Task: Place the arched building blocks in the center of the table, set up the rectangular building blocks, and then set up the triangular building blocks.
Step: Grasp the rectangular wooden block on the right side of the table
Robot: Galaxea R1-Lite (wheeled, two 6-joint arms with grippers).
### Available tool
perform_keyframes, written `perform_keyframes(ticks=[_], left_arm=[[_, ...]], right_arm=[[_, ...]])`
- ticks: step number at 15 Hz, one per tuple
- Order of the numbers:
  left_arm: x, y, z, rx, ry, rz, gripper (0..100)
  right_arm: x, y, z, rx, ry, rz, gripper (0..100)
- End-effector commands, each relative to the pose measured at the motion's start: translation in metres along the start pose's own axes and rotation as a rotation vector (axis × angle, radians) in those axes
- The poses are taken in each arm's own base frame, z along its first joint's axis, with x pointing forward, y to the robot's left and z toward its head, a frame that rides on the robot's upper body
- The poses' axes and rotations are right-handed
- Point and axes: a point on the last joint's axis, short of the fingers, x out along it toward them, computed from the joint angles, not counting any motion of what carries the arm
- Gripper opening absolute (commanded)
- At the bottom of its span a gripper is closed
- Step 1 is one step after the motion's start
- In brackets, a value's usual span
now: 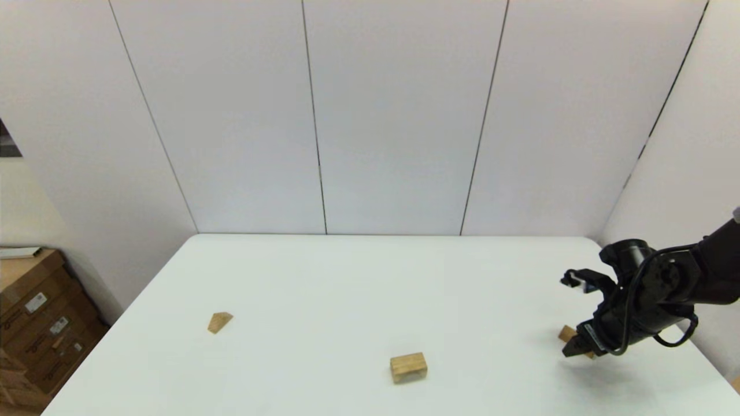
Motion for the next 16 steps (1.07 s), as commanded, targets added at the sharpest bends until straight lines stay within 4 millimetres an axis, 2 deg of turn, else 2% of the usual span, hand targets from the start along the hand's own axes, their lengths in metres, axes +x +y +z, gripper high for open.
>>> perform_keyframes(ticks=[1,3,10,11,16], left_arm=[[0.000,0.000,0.000,-0.001,0.002,0.001,100],[0.000,0.000,0.000,-0.001,0.002,0.001,100],[0.000,0.000,0.000,-0.001,0.000,0.001,100],[0.000,0.000,0.000,-0.001,0.002,0.001,100],[0.000,0.000,0.000,-0.001,0.002,0.001,100]], right_arm=[[0.012,0.002,0.002,-0.012,-0.003,-0.003,100],[0.022,0.001,0.004,-0.014,-0.019,-0.023,100],[0.032,0.002,0.006,-0.019,-0.014,-0.028,100],[0.032,0.002,0.006,-0.019,-0.014,-0.028,0],[0.031,0.002,0.008,-0.020,-0.018,-0.026,0]])
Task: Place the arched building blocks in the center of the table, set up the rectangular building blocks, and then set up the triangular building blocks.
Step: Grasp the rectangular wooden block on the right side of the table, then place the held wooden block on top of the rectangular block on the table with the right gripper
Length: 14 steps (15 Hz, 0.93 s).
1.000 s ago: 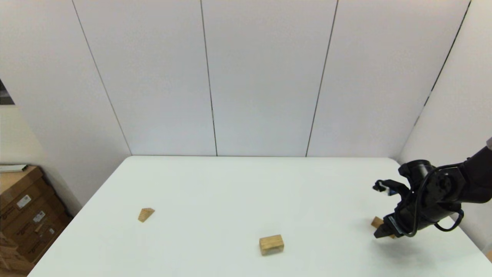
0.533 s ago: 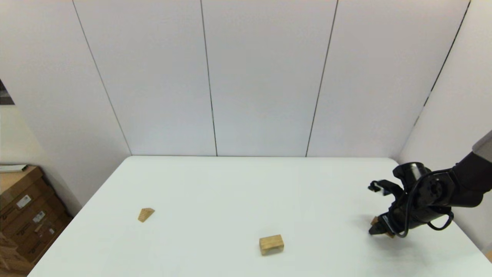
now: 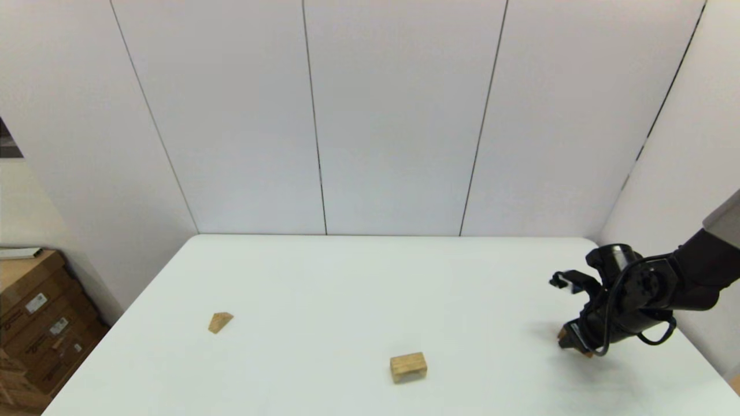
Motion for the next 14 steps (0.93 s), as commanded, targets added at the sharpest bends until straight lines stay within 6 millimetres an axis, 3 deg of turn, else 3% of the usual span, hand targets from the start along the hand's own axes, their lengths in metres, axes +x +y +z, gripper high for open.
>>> perform_keyframes(ticks=[1,7,9,11,14], left_arm=[[0.000,0.000,0.000,0.000,0.002,0.001,100],[0.000,0.000,0.000,0.000,0.000,0.001,100],[0.000,0.000,0.000,0.000,0.002,0.001,100],[0.000,0.000,0.000,0.000,0.002,0.001,100],[0.000,0.000,0.000,0.000,0.002,0.001,100]], right_arm=[[0.001,0.000,0.000,-0.002,0.007,0.003,0],[-0.008,-0.001,0.002,0.008,-0.017,-0.004,0],[-0.033,0.001,0.007,0.004,-0.082,-0.009,0],[-0.077,0.021,0.020,0.000,-0.198,0.043,0],[-0.123,0.064,0.032,-0.092,-0.323,0.106,0]])
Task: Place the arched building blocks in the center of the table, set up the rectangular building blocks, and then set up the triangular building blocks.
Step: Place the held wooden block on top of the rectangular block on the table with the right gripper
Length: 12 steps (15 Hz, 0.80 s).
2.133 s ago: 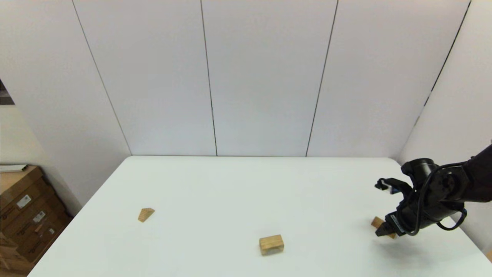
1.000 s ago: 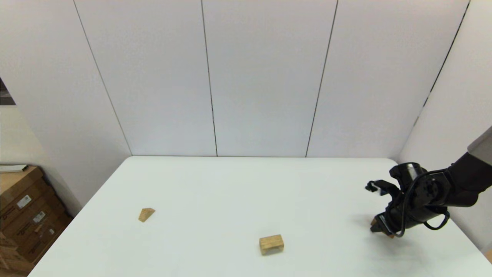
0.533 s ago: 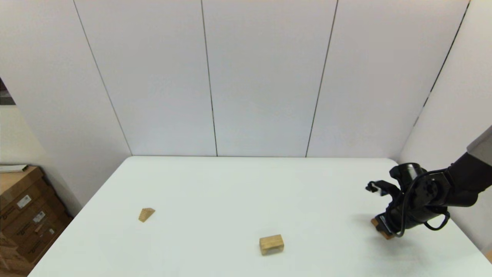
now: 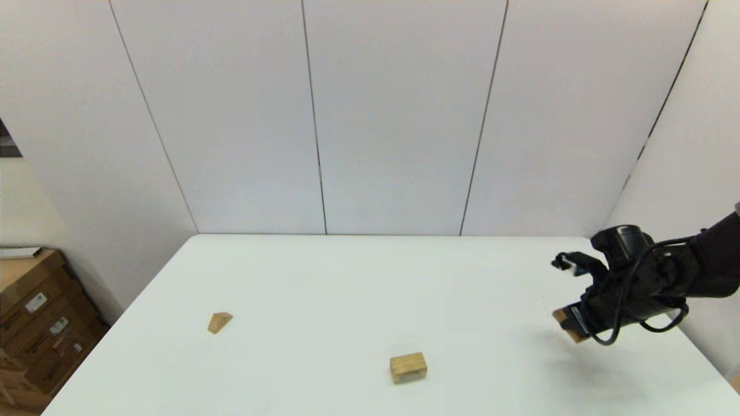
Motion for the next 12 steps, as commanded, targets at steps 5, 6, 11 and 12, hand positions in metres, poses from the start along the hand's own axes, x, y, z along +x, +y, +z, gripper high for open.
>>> perform_keyframes(ticks=[5,6,11,12], left_arm=[[0.000,0.000,0.000,0.000,0.002,0.001,100],[0.000,0.000,0.000,0.000,0.002,0.001,100],[0.000,0.000,0.000,0.000,0.002,0.001,100],[0.000,0.000,0.000,0.000,0.002,0.001,100]], right_arm=[[-0.096,0.157,0.025,-0.377,-0.196,0.239,0],[-0.097,0.174,0.024,-0.428,-0.196,0.265,0],[-0.073,0.225,0.026,-0.623,-0.154,0.322,0],[-0.065,0.231,0.026,-0.643,-0.136,0.326,0]])
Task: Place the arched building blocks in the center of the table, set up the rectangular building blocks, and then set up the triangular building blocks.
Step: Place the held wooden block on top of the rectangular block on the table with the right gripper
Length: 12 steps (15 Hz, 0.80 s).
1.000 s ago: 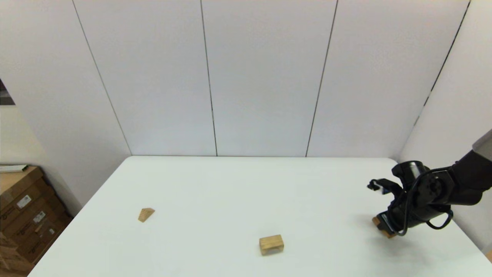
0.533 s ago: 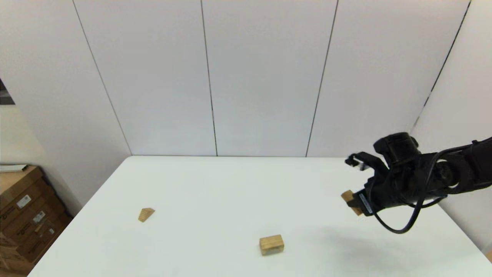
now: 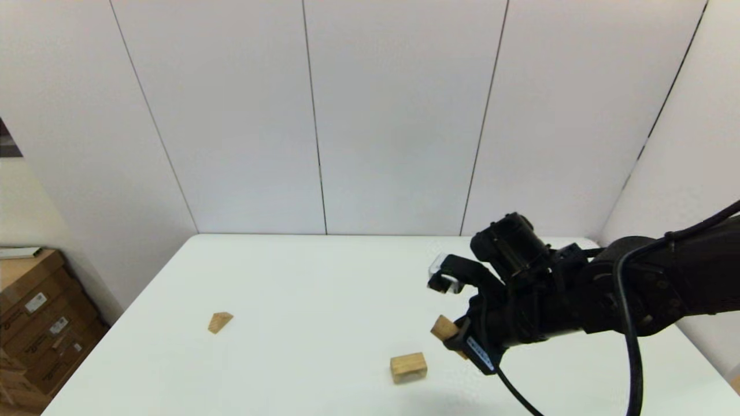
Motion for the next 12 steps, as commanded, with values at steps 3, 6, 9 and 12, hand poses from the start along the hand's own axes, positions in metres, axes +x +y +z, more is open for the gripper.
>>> perform_keyframes(ticks=[3,6,9,12], left_arm=[[0.000,0.000,0.000,0.000,0.002,0.001,100],[0.000,0.000,0.000,0.000,0.002,0.001,100],[0.000,0.000,0.000,0.000,0.000,0.001,100],[0.000,0.000,0.000,0.000,0.000,0.001,100]], right_arm=[[0.046,0.021,0.007,-0.223,0.079,0.076,0],[0.054,0.032,0.011,-0.325,0.077,0.100,0],[0.069,0.037,0.017,-0.359,0.087,0.119,0],[0.083,0.040,0.021,-0.369,0.095,0.129,0]])
